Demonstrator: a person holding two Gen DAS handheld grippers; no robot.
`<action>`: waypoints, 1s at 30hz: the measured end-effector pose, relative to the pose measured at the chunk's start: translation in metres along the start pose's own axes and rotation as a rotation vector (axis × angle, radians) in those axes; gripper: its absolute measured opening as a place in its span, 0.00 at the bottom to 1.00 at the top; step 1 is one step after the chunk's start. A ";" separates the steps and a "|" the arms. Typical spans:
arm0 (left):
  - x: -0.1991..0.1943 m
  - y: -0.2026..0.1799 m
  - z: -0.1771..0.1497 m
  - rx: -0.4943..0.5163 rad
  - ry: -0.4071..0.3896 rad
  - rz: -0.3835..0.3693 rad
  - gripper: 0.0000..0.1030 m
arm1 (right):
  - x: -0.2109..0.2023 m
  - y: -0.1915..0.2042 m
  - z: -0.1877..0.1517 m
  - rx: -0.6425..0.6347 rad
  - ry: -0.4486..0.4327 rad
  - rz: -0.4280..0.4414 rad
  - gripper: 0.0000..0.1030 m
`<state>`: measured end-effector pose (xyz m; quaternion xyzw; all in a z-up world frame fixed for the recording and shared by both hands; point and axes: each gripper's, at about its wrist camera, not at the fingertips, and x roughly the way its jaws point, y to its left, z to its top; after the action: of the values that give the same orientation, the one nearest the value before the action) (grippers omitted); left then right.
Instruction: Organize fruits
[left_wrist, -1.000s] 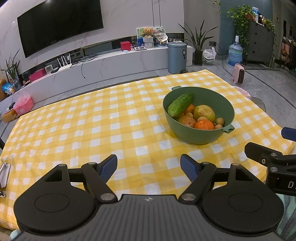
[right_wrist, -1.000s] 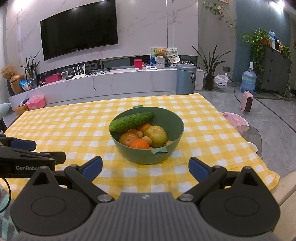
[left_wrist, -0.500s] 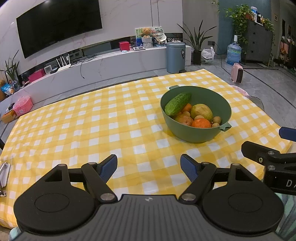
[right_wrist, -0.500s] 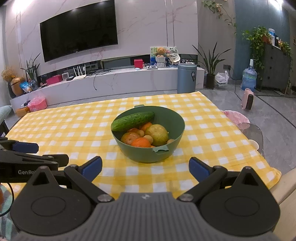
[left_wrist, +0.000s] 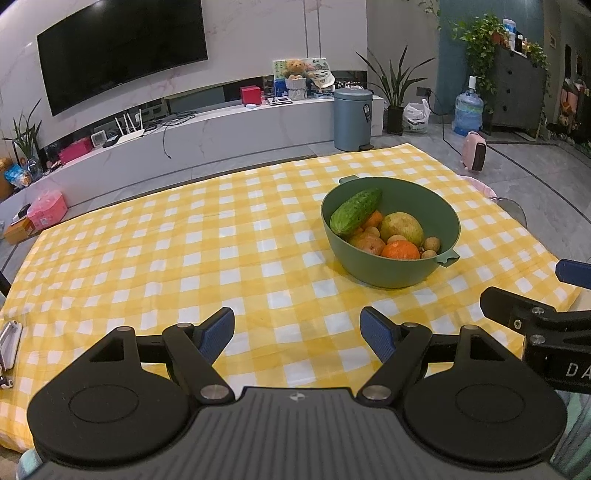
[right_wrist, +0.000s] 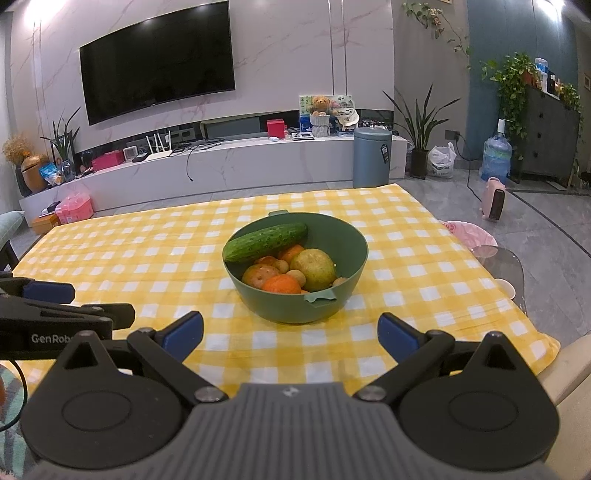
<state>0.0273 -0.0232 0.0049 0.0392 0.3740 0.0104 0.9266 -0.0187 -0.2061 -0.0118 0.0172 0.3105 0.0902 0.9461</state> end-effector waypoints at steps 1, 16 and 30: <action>-0.001 -0.001 0.000 -0.001 -0.001 0.001 0.88 | 0.000 0.000 0.000 0.001 0.000 0.000 0.94; -0.008 0.004 0.003 -0.036 -0.004 -0.016 0.88 | -0.004 0.000 0.000 0.008 -0.001 0.000 0.94; -0.009 0.001 0.002 -0.024 -0.016 -0.013 0.88 | -0.007 0.001 0.000 0.013 0.002 0.001 0.95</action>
<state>0.0219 -0.0228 0.0124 0.0257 0.3667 0.0084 0.9299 -0.0250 -0.2060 -0.0078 0.0234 0.3122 0.0885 0.9456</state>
